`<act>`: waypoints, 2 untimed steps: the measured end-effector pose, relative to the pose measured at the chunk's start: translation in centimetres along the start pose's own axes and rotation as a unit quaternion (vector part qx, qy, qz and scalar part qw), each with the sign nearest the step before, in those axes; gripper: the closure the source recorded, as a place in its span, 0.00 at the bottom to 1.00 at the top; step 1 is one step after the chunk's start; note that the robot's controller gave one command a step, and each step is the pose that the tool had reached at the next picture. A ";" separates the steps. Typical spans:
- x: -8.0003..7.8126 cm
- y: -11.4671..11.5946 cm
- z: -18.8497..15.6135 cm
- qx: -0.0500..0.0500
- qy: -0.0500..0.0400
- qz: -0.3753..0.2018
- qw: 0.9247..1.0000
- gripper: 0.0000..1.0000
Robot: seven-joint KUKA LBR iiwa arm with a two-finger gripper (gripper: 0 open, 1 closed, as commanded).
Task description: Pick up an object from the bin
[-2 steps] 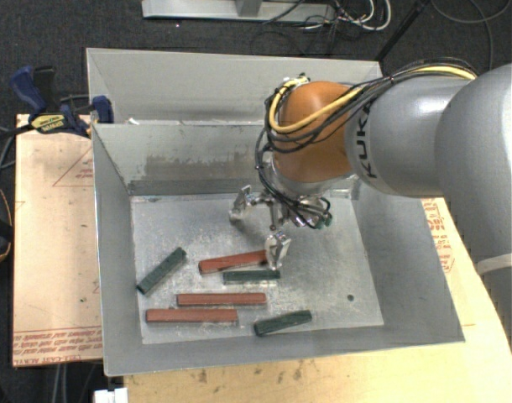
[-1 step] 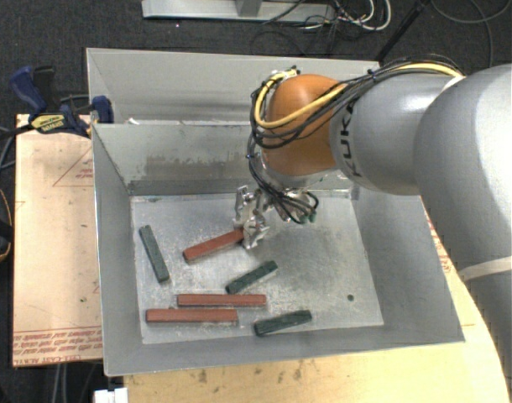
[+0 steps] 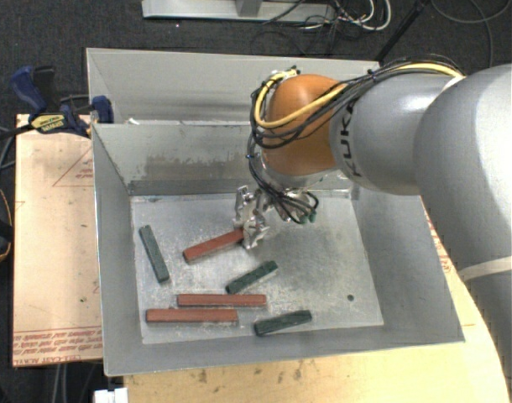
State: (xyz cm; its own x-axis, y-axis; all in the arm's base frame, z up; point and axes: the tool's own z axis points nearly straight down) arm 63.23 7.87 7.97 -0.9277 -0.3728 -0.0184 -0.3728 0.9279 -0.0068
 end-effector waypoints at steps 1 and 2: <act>0.0 0.0 -0.1 0.000 0.001 0.000 1.000 1.00; 0.3 0.2 -0.9 -0.003 0.008 0.000 1.000 1.00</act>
Offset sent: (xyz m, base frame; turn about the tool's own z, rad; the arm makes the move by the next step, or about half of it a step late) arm 0.0000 0.0001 0.0589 0.0000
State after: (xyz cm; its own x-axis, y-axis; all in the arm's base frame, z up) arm 62.89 7.91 8.89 -0.9280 -0.3727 -0.0023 -0.3727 0.9280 -0.0003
